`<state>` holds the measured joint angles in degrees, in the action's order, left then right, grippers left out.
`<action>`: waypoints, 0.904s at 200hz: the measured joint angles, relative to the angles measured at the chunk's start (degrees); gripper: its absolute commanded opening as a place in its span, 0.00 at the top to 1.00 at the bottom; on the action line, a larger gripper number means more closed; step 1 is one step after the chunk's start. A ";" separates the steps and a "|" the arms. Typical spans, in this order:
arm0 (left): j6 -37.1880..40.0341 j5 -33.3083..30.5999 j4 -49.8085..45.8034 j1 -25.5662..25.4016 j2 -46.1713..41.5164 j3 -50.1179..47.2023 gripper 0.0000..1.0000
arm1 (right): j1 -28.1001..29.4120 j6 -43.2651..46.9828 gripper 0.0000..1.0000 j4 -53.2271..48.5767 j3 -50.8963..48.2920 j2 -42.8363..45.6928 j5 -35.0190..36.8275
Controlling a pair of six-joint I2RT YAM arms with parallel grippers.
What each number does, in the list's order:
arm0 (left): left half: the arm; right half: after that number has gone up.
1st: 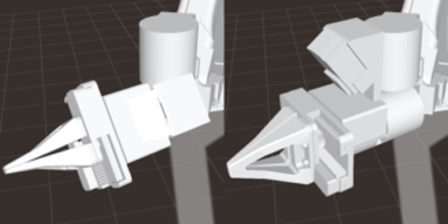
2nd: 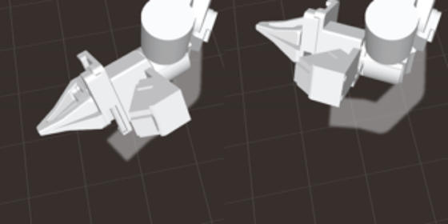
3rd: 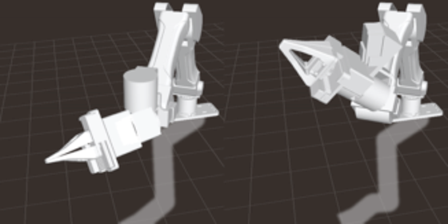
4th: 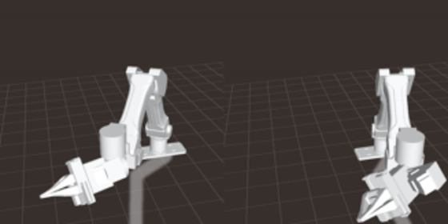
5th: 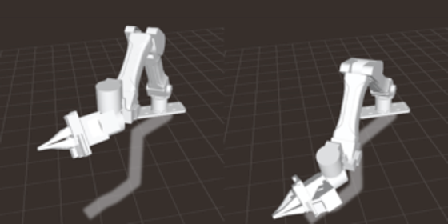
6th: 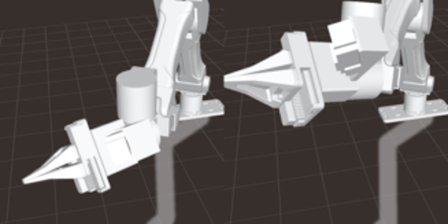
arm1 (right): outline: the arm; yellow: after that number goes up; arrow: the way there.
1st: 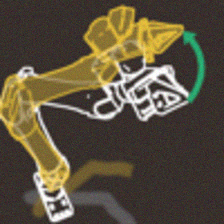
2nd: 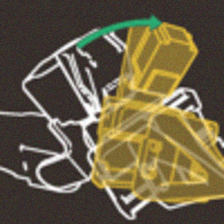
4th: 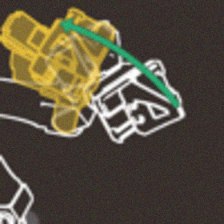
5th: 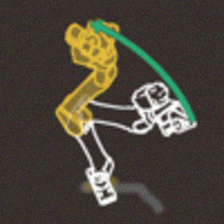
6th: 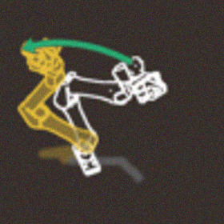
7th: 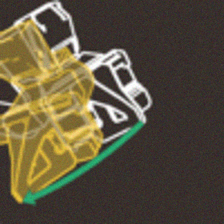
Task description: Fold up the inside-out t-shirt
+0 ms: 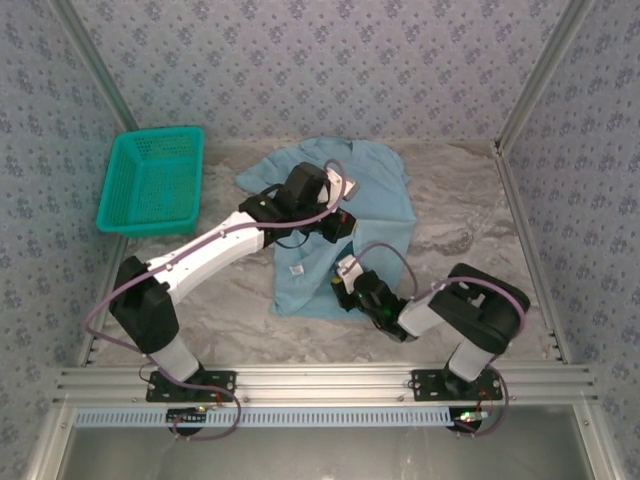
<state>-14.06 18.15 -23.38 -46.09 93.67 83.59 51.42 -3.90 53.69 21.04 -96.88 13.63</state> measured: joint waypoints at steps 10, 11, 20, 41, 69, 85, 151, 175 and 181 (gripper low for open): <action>-0.44 0.13 -0.09 0.09 -0.57 0.61 1.00 | 0.00 0.83 0.80 1.31 1.95 -2.03 1.03; -0.44 0.13 -0.11 0.07 -0.61 0.66 1.00 | 0.00 0.87 0.80 1.38 2.08 -2.16 1.05; -0.74 0.17 -0.09 0.09 -1.14 1.07 1.00 | 0.00 1.49 0.80 2.03 3.58 -3.19 1.81; -1.22 0.50 -0.20 0.09 -2.38 1.73 1.00 | -0.68 1.79 0.81 2.21 6.60 -4.20 3.41; -1.51 0.63 -0.66 0.07 -4.52 1.88 1.00 | -4.76 0.72 0.83 1.97 8.68 -4.48 5.16; -1.51 0.70 -0.61 0.09 -5.99 1.88 1.00 | -7.23 -0.17 0.83 0.96 9.09 -4.48 6.45; -1.88 1.84 2.05 -3.08 -7.76 3.17 1.00 | -9.40 -1.55 0.83 -4.22 12.52 -5.09 8.41; -1.51 1.86 2.43 -5.77 -5.40 7.43 1.00 | -9.07 -2.78 0.83 -5.57 15.85 -7.10 6.95; -1.46 1.86 2.69 -6.23 -4.96 8.09 1.00 | -9.18 -3.08 0.83 -5.79 16.55 -7.52 6.49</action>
<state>-15.53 20.01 -20.69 -52.31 88.71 91.68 42.24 -6.98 47.90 37.58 -104.40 20.12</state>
